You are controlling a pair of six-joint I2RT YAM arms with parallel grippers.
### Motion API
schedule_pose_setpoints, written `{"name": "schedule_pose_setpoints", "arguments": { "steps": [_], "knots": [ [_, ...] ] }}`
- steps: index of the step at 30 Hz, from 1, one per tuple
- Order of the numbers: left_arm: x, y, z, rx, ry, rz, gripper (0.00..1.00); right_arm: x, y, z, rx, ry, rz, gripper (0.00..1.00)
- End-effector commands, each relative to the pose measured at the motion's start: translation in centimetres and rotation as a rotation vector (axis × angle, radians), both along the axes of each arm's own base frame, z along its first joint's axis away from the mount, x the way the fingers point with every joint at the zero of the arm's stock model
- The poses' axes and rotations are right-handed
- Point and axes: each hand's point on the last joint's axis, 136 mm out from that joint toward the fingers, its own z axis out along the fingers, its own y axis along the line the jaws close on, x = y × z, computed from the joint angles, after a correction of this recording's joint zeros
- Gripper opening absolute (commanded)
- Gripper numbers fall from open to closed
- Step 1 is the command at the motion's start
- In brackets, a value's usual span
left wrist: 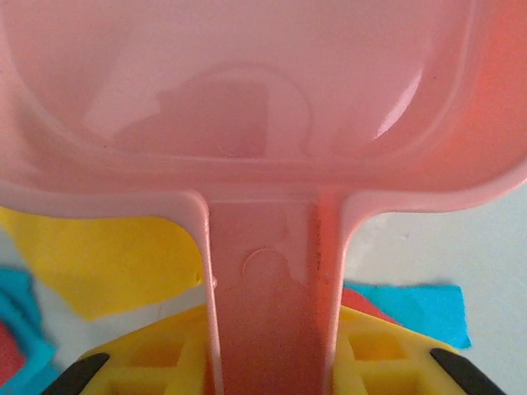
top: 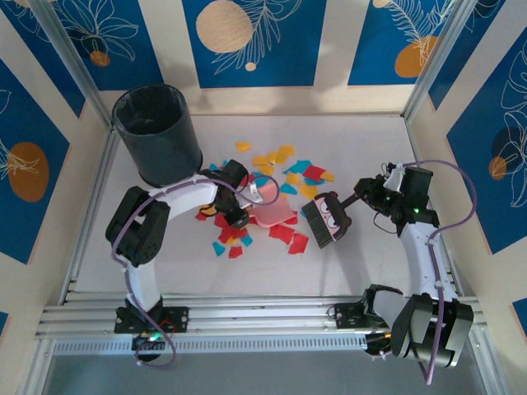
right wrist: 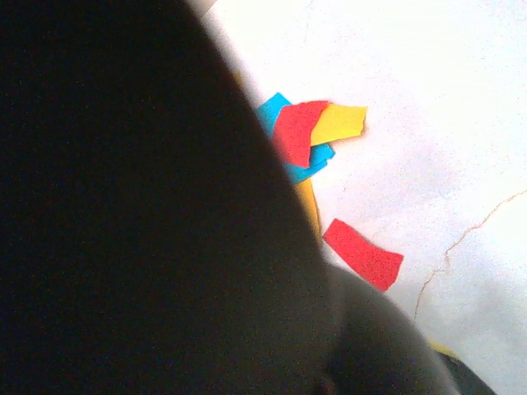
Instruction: Sweep away the paper scraps from the table
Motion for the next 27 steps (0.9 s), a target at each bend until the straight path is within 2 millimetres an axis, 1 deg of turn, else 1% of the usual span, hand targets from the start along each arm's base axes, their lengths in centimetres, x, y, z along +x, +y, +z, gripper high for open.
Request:
{"name": "schedule_pose_setpoints", "arguments": {
  "steps": [1,4,6,10,13,16,19,22,25,27],
  "knots": [
    [-0.2,0.2,3.9,-0.010,-0.049,0.021,0.00,-0.1,1.5,1.5,0.017,-0.062,0.085,0.00],
    [-0.7,0.9,5.1,0.011,-0.048,0.024,0.00,-0.1,2.4,1.7,0.022,-0.084,0.124,0.00],
    [-0.9,1.8,5.7,0.051,-0.042,0.045,0.00,-0.1,3.2,1.8,0.030,-0.095,0.161,0.00],
    [-0.5,3.6,7.5,0.131,-0.059,0.084,0.00,0.1,4.9,1.6,0.041,-0.096,0.237,0.00],
    [-0.2,4.5,9.1,0.154,-0.092,0.111,0.00,0.2,6.5,1.4,0.061,-0.101,0.308,0.00],
    [-0.5,4.9,10.7,0.148,-0.096,0.116,0.00,0.2,8.5,1.0,0.084,-0.100,0.387,0.00],
    [-1.1,5.6,11.4,0.169,-0.084,0.119,0.00,0.6,10.0,0.2,0.086,-0.085,0.438,0.00],
    [-2.0,6.6,11.6,0.202,-0.067,0.121,0.00,1.2,11.0,-0.6,0.092,-0.079,0.462,0.00],
    [-2.7,7.8,11.5,0.249,-0.067,0.132,0.00,2.0,11.3,-1.6,0.064,-0.071,0.447,0.00],
    [-3.2,8.2,11.7,0.247,-0.064,0.134,0.00,2.5,11.3,-2.2,0.055,-0.061,0.438,0.00]
  ]
}}
